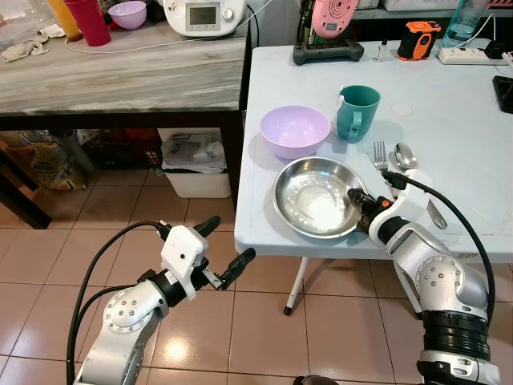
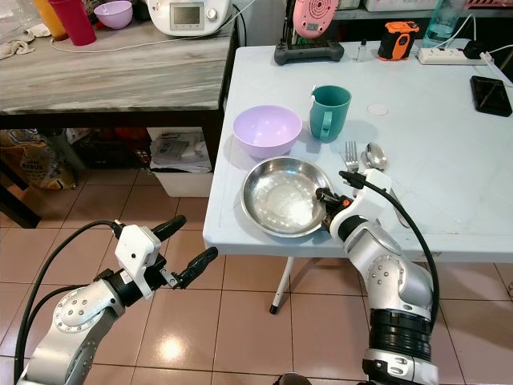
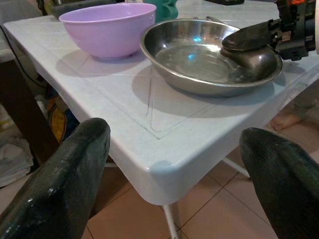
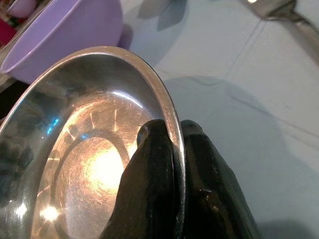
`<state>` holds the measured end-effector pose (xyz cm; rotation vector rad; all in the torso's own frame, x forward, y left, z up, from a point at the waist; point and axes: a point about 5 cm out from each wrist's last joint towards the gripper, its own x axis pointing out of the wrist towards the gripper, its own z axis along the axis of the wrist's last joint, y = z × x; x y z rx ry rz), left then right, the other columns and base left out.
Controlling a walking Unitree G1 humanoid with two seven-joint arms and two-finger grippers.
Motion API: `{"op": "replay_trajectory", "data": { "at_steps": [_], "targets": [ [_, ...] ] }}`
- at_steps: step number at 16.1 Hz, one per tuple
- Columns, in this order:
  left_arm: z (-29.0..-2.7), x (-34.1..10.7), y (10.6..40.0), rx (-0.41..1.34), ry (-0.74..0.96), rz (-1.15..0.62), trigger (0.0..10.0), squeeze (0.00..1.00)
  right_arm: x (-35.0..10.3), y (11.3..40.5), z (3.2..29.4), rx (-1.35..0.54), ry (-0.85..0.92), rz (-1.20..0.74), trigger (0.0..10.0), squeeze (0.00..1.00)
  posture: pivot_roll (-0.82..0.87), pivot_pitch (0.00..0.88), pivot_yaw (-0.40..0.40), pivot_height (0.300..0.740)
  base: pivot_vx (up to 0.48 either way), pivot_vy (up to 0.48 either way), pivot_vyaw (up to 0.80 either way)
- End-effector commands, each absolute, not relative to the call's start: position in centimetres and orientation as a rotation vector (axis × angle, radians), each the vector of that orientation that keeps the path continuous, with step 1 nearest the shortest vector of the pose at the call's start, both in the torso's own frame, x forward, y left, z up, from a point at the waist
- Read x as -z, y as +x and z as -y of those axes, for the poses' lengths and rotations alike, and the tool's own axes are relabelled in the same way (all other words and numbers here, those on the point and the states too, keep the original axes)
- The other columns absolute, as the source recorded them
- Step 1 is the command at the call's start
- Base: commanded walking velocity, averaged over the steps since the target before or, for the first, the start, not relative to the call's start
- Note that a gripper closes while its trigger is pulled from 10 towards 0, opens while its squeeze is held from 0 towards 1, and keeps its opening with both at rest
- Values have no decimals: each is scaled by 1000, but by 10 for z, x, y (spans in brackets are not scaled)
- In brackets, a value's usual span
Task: Setting the table
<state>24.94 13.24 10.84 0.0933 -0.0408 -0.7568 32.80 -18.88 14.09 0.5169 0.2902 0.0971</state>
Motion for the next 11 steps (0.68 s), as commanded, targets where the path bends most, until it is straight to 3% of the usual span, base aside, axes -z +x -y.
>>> {"op": "replay_trajectory", "data": {
  "at_steps": [1,4,5,6,8,11],
  "targets": [
    [-136,-108,250,731,99,36,10000,0,-133,325,190,-62,510,-315,0,0,-201,124,52,740,0,0,0],
    [-147,-107,268,576,60,35,10000,0,-137,316,183,-40,461,-208,0,0,-202,120,42,740,0,0,0],
    [-150,-107,272,544,43,31,10000,0,-140,313,182,-28,454,-165,1961,0,-204,117,39,740,0,0,0],
    [-152,-107,277,514,24,33,10000,0,-141,309,179,-15,392,-134,10000,0,-205,113,37,740,0,0,0],
    [-155,-108,284,457,-21,39,10000,0,-139,302,176,18,385,-104,10000,0,-209,106,38,740,0,0,0],
    [-152,-108,292,429,-47,50,10000,0,-137,298,169,10,354,-88,10000,0,-220,95,43,740,0,0,-800]
  ]
}}
